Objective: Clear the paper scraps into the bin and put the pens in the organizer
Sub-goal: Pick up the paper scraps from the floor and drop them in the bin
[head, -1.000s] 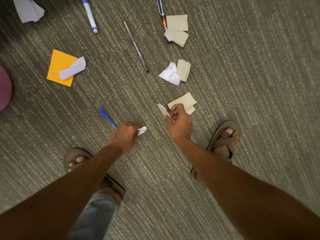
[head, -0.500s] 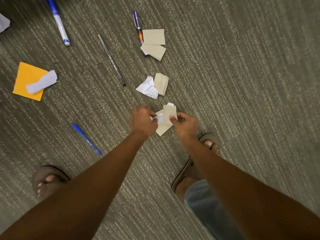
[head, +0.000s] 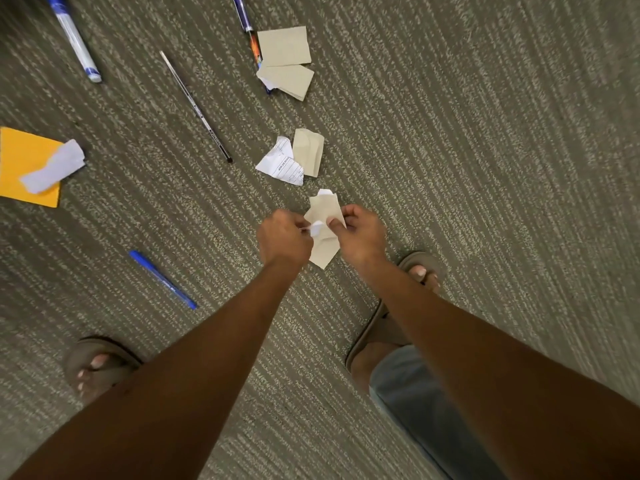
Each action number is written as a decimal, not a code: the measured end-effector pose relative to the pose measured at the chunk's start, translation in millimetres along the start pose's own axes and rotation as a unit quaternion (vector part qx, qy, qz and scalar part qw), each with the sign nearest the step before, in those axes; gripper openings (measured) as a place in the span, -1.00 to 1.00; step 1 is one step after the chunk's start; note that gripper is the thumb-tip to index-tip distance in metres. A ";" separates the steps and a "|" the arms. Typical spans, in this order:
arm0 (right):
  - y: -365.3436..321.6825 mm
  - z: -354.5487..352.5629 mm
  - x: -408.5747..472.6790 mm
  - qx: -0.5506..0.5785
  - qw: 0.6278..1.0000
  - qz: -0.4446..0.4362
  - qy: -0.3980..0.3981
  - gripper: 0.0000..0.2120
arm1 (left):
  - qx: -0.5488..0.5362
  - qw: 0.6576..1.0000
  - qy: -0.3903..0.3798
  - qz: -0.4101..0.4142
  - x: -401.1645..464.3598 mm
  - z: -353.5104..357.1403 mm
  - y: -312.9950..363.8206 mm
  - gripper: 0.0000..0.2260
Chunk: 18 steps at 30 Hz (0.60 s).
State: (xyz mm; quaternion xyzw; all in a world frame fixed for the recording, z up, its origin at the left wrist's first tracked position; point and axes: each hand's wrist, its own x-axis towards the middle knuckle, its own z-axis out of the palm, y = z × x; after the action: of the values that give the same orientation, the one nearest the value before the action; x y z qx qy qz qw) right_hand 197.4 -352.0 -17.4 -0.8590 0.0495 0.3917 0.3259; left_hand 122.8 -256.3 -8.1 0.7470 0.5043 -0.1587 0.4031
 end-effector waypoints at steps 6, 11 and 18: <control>-11.4 -11.2 -4.0 0.176 0.981 0.079 0.011 -0.89 | -0.144 0.987 -0.058 -0.046 12.2 -27.4 -12.3 -0.82; -8.1 -14.8 -13.5 0.121 0.988 0.084 0.051 -0.88 | -0.250 0.958 -0.041 -0.132 20.6 -53.4 -32.4 -0.60; 2.8 11.1 -29.5 -0.159 0.984 -0.074 0.045 -0.75 | -0.220 0.964 -0.057 -0.135 20.4 -57.0 -49.6 -0.71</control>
State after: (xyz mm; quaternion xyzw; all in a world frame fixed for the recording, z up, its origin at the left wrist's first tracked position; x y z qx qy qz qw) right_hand 169.1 -352.5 -3.4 -0.9179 -0.0625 0.3303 0.2109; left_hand 78.4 -191.9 -7.6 0.5542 0.5997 -0.1388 0.5604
